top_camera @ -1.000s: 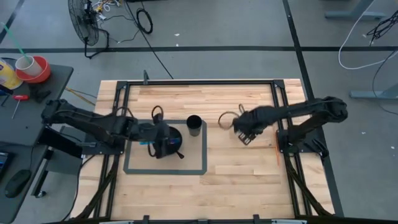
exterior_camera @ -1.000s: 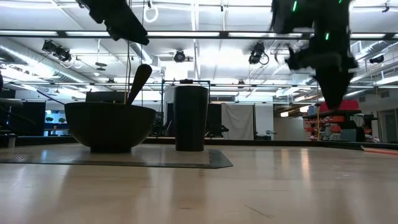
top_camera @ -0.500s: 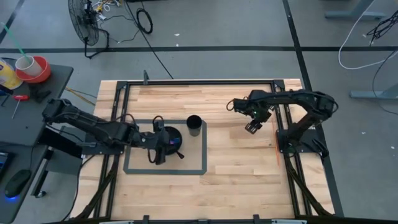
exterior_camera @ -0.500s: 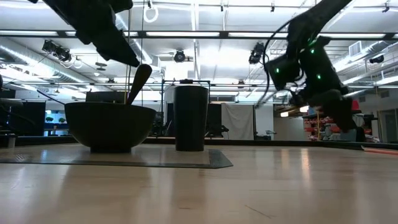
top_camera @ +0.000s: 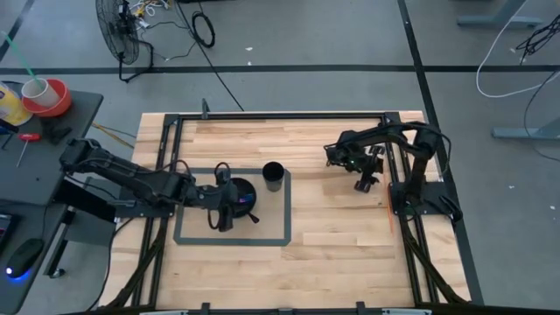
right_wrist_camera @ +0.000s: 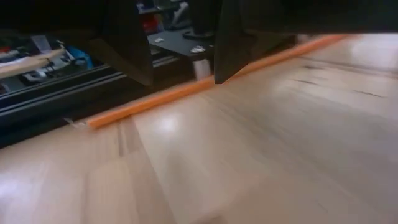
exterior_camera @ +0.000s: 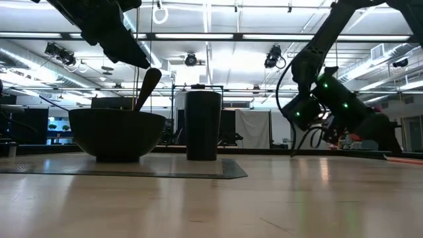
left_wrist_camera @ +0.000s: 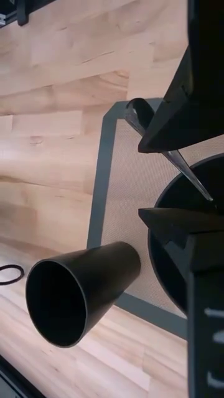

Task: Pick & Place Utensil
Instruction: Put the orange straw into the black cup

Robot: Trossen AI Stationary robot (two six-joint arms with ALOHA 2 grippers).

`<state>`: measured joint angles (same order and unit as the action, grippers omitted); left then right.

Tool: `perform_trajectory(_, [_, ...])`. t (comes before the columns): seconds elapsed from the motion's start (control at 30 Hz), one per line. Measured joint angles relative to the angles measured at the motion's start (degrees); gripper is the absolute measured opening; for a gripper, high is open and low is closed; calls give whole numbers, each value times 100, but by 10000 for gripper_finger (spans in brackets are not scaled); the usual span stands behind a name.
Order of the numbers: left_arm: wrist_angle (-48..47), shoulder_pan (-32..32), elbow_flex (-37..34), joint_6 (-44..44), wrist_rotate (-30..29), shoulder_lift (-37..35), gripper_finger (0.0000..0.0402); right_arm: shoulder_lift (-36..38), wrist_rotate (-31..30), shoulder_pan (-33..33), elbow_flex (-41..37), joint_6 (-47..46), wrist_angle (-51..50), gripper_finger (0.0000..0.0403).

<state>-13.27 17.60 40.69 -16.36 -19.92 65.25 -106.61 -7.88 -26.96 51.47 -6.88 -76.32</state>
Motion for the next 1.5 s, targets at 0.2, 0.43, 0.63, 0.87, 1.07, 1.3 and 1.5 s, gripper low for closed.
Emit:
perform_trajectory(0.2, [-11,40,2,-41,20,0,161,11,-462,-162,-501,244,106,173])
perform_trajectory(0.43, [-3,38,2,-52,-85,0,161,9,-537,-210,-485,608,400,173])
perform_trajectory(0.63, [-4,38,2,-76,-87,0,161,9,-1017,-245,-558,1028,334,173])
perform_trajectory(0.87, [-3,38,2,-102,-87,0,161,9,-1392,-317,-881,1356,773,173])
perform_trajectory(1.07, [-3,38,2,-101,-87,0,161,9,-1376,-239,-831,1358,879,173])
perform_trajectory(1.3, [-3,38,4,-97,-97,0,161,7,-916,144,-396,1273,794,173])
perform_trajectory(1.5, [-46,38,7,-101,-105,0,161,7,-201,658,111,1176,804,173])
